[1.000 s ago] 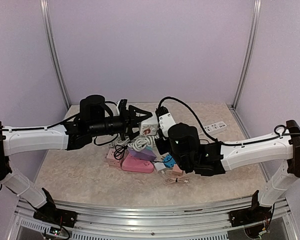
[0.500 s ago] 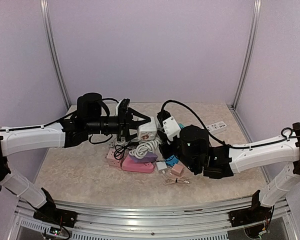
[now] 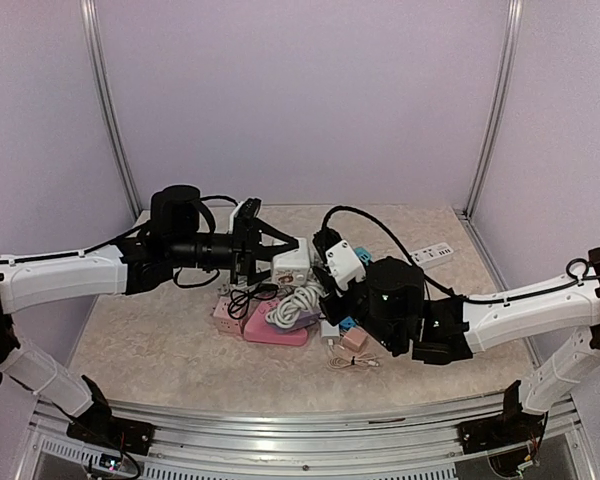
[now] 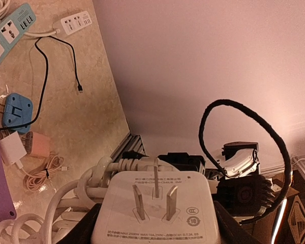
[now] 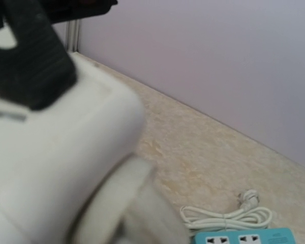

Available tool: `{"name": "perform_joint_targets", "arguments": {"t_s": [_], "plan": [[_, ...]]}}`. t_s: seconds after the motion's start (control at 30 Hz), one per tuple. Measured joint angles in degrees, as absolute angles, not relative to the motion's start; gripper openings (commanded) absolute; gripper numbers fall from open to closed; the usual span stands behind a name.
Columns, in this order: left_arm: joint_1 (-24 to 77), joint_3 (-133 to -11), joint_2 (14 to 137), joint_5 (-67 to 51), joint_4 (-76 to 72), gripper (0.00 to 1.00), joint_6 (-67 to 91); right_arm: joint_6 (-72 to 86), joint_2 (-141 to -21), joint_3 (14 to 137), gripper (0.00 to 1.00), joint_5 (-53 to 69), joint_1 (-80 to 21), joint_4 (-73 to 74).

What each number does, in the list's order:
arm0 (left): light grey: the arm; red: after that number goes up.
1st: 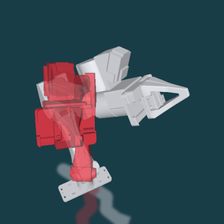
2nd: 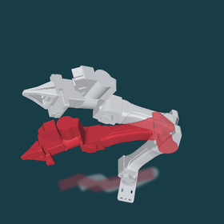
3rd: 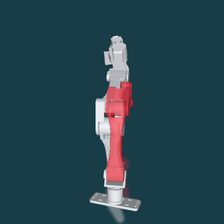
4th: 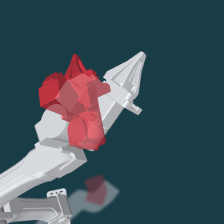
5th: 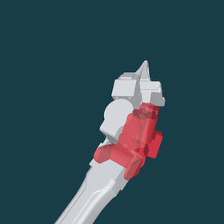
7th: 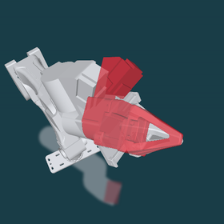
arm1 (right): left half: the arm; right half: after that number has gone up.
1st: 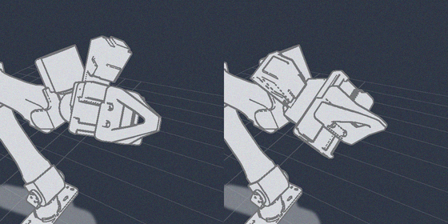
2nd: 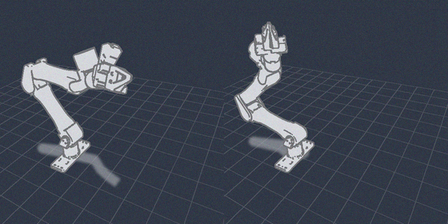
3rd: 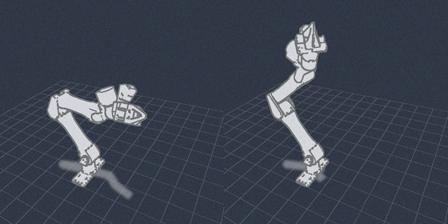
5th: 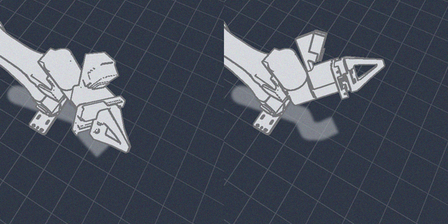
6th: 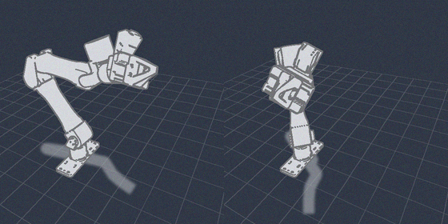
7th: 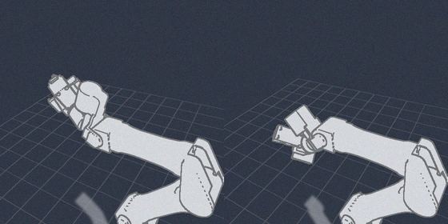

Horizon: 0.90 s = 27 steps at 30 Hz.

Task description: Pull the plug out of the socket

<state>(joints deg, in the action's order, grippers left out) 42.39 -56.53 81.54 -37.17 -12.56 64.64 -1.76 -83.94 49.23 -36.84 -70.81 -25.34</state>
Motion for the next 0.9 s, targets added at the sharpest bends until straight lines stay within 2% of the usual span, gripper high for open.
{"name": "perform_joint_targets", "arguments": {"t_s": [0.4, 0.9], "plan": [[40.6, -53.1, 79.4, -40.4, -16.4, 0.10, 66.6, -4.9, -87.4, 53.1, 0.00, -46.9, -75.2, -25.1], [37.8, -56.1, 79.5, -50.4, -11.5, 0.08, 59.7, -5.4, -83.6, 52.8, 0.00, -37.9, -74.8, -21.6]]}}
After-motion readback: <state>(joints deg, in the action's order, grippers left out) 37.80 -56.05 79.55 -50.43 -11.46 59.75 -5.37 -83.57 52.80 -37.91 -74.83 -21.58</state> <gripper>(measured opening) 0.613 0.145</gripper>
